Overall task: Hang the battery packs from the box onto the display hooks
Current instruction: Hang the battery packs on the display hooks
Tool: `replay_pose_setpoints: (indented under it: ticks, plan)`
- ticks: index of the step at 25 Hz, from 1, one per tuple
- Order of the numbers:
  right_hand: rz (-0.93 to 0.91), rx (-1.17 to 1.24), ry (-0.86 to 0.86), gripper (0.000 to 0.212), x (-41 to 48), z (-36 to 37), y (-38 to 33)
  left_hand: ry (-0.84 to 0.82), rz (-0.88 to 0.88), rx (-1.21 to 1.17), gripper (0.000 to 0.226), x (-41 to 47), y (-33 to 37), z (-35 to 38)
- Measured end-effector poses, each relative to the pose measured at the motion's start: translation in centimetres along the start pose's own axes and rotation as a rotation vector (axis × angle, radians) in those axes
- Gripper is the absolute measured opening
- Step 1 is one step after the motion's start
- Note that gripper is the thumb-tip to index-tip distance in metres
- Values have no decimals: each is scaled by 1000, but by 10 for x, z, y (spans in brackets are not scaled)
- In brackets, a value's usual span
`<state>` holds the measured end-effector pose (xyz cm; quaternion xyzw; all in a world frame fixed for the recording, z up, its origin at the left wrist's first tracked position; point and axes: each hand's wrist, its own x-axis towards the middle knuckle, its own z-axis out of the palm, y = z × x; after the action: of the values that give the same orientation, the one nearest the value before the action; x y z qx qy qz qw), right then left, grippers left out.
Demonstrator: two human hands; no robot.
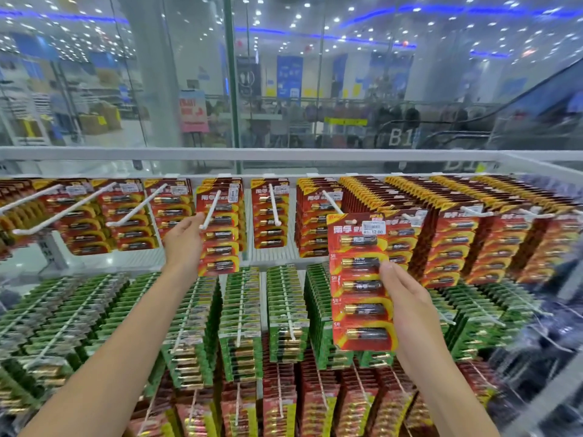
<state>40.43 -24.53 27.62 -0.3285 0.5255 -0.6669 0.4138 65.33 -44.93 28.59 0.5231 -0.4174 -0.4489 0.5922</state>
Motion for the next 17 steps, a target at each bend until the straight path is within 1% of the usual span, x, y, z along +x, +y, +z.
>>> replay_pose_setpoints:
  ticks: [4, 7, 11, 13, 15, 17]
  plan:
    - [14, -43, 0, 28, 4, 4, -1, 66, 4, -22, 25, 21, -12, 7]
    - [56, -92, 5, 35, 17, 12, -1, 84, 8, -28, 11, 22, -12, 11]
    - [26, -201, 53, 38, 68, 36, 8, 103, 33, 1, 19, 33, -22, 8]
    - [1, -246, 86, 39, 94, 48, 15, 110, 54, 16, 15, 36, -25, 7]
    - [-13, -235, 113, 40, 117, 57, 21, 116, 89, 40, 14, 39, -28, 6]
    - [-19, -207, 151, 34, 131, 65, 26, 132, 129, 92, 20, 44, -31, 5]
